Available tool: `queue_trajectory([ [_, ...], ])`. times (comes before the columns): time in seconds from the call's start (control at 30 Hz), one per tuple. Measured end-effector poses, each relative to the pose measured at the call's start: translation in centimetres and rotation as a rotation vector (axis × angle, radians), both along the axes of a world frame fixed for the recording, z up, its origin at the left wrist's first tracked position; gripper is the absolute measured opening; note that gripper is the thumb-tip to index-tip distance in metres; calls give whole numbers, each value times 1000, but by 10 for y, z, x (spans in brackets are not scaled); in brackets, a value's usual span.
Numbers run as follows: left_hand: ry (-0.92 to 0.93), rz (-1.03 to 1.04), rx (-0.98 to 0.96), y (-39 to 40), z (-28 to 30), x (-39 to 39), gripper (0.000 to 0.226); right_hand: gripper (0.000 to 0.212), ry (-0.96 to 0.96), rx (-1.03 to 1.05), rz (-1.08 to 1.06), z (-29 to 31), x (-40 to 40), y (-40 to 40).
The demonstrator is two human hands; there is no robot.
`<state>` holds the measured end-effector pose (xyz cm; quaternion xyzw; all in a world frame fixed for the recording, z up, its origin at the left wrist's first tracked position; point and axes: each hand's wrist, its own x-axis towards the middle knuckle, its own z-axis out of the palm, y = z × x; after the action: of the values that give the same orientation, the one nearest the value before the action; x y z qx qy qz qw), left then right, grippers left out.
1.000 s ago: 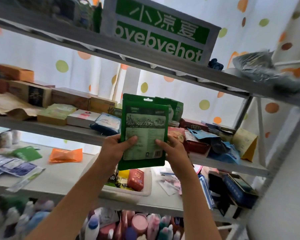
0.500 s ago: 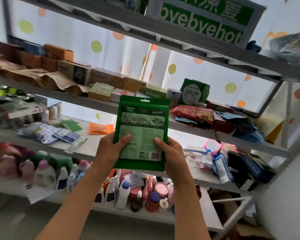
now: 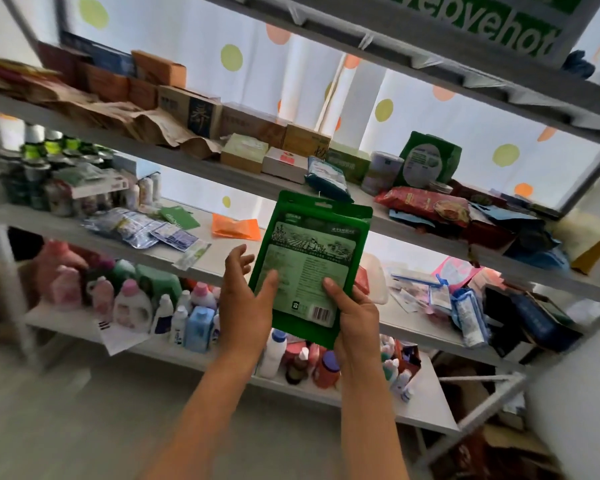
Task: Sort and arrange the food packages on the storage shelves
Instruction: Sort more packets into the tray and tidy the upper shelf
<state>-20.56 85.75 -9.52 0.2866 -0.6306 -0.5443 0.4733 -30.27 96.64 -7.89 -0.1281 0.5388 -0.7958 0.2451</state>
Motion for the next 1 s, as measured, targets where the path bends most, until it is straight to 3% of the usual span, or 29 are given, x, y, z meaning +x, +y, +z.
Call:
queue_trajectory([
  [0.1, -97, 47, -221, 16, -17, 11, 39, 27, -17, -46, 23, -8, 9, -4],
  [0.17, -147, -72, -245, 22, -30, 15, 41, 33, -47, -123, 84, -12, 17, -5],
  [0.4, 4, -399, 164, 24, -34, 25, 58, 44, -31, -76, 201, -25, 37, -11],
  [0.63, 83, -435, 264, 13, -39, 40, 68, 75, 49, -12, 222, -39, 46, -23],
  [0.77, 204, -489, 367, 7, -51, 55, 86, 65, 106, 50, 276, -44, 55, -31],
  [0.9, 335, -428, 632, -2, -52, 65, 48, 54, 197, 160, 262, -44, 63, -38],
  [1.0, 354, -368, 762, -9, -62, 70, 54, 33, 309, 197, 240, -48, 68, -36],
])
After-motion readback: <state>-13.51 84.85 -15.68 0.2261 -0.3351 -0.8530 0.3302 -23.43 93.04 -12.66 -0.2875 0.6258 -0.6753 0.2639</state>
